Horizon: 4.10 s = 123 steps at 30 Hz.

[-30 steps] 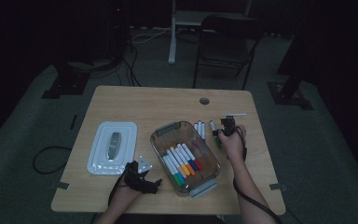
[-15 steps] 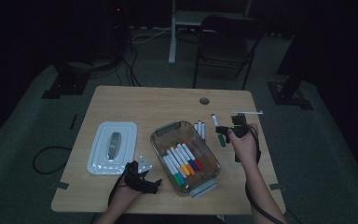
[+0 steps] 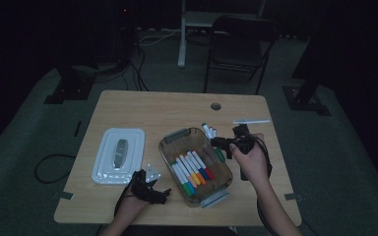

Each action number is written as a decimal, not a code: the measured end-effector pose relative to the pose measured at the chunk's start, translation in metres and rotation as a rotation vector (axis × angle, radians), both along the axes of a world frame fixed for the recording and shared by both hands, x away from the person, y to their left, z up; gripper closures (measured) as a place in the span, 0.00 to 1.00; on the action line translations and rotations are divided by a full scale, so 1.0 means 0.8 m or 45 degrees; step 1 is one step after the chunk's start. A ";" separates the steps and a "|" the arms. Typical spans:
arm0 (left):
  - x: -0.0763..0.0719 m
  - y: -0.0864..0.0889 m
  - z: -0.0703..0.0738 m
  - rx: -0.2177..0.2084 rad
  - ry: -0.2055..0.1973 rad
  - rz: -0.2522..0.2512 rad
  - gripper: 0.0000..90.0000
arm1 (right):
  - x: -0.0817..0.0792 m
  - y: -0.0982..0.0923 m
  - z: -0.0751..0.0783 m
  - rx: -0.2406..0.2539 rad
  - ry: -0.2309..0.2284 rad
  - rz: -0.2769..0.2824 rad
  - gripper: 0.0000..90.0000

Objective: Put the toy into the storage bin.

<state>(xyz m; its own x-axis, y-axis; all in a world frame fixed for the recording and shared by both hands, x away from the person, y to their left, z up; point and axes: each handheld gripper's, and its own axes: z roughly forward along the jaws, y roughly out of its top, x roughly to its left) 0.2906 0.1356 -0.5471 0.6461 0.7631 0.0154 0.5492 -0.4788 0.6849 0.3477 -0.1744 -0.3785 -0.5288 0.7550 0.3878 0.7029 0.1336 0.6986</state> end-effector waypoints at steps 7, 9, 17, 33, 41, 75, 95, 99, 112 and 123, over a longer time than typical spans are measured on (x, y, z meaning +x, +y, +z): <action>0.000 0.000 0.000 -0.001 0.000 0.000 0.02 | -0.009 0.048 -0.009 -0.030 0.055 0.157 0.85; 0.000 0.000 0.000 -0.001 0.001 0.001 0.02 | -0.009 0.065 -0.019 -0.041 0.085 0.200 0.85; 0.000 0.000 0.000 0.001 -0.001 0.000 0.02 | -0.005 0.098 -0.046 -0.122 0.170 0.268 0.85; 0.000 0.000 0.000 -0.002 0.001 0.001 0.02 | 0.019 0.147 -0.091 -0.322 0.407 0.383 0.85; 0.000 0.000 0.000 -0.003 0.001 0.001 0.02 | 0.021 0.158 -0.112 -0.403 0.481 0.414 0.84; 0.000 0.000 0.000 -0.001 -0.001 0.001 0.02 | 0.051 -0.041 -0.040 -0.110 -0.082 -0.030 0.60; 0.000 0.000 0.000 -0.003 0.001 0.002 0.02 | 0.145 -0.018 -0.165 -0.268 0.139 -0.255 0.64; 0.000 0.000 0.000 -0.003 0.000 0.002 0.02 | 0.150 -0.016 -0.172 -0.287 0.154 -0.265 0.65; 0.000 0.000 0.000 -0.003 -0.001 0.002 0.02 | 0.149 -0.025 -0.179 -0.358 0.216 -0.347 0.79; 0.000 0.000 0.000 -0.002 0.000 0.001 0.02 | 0.140 -0.052 -0.170 -0.301 0.256 -0.393 0.85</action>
<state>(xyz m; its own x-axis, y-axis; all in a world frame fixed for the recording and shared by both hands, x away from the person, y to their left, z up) 0.2905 0.1355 -0.5472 0.6455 0.7636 0.0139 0.5499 -0.4772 0.6855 0.4599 -0.2156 -0.5149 -0.1957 0.9463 0.2574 0.8541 0.0355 0.5189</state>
